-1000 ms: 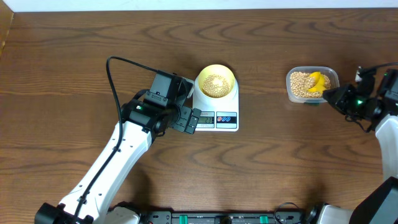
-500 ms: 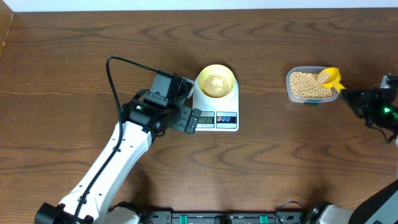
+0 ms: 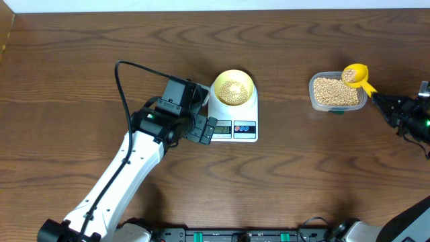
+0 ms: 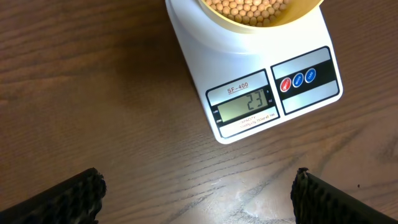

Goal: Scoop item into bowl and weigh 50g on scale

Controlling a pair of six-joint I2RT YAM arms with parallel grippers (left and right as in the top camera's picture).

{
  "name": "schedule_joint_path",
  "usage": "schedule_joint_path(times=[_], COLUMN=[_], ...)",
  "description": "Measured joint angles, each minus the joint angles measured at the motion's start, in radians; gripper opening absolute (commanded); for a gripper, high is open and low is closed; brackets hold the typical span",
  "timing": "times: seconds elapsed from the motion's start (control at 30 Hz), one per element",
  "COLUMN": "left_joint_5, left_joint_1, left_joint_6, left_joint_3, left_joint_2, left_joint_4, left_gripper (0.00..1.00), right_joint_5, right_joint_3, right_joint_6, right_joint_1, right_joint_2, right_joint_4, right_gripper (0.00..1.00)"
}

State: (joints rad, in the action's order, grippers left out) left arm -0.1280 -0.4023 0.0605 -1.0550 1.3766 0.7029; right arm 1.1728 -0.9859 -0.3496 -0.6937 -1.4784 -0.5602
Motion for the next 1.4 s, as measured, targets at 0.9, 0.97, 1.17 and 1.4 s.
schedule_joint_path(times=[0.9,0.97,1.17,1.4], left_joint_5=[0.000,0.000,0.000,0.000], left_joint_1=[0.000,0.000,0.000,0.000], left_joint_6=[0.000,0.000,0.000,0.000], left_joint_3=[0.000,0.000,0.000,0.000], left_joint_2=[0.000,0.000,0.000,0.000], left_joint_4=[0.000,0.000,0.000,0.000], left_gripper=[0.98,0.98,0.98,0.98], right_joint_5=[-0.133,-0.151,-0.244,-0.456], right_joint_3=[0.012,0.012,0.012,0.012], right_joint_6=[-0.463,-0.471,-0.421,-0.136], right_joint_1=[0.619,0.648,0.756,0.906], right_joint_2=[-0.002,-0.004,-0.032,-0.068], right_joint_4=[0.535,0.551,0.583,0.571], right_gripper=[0.01,0.01,0.01,0.01])
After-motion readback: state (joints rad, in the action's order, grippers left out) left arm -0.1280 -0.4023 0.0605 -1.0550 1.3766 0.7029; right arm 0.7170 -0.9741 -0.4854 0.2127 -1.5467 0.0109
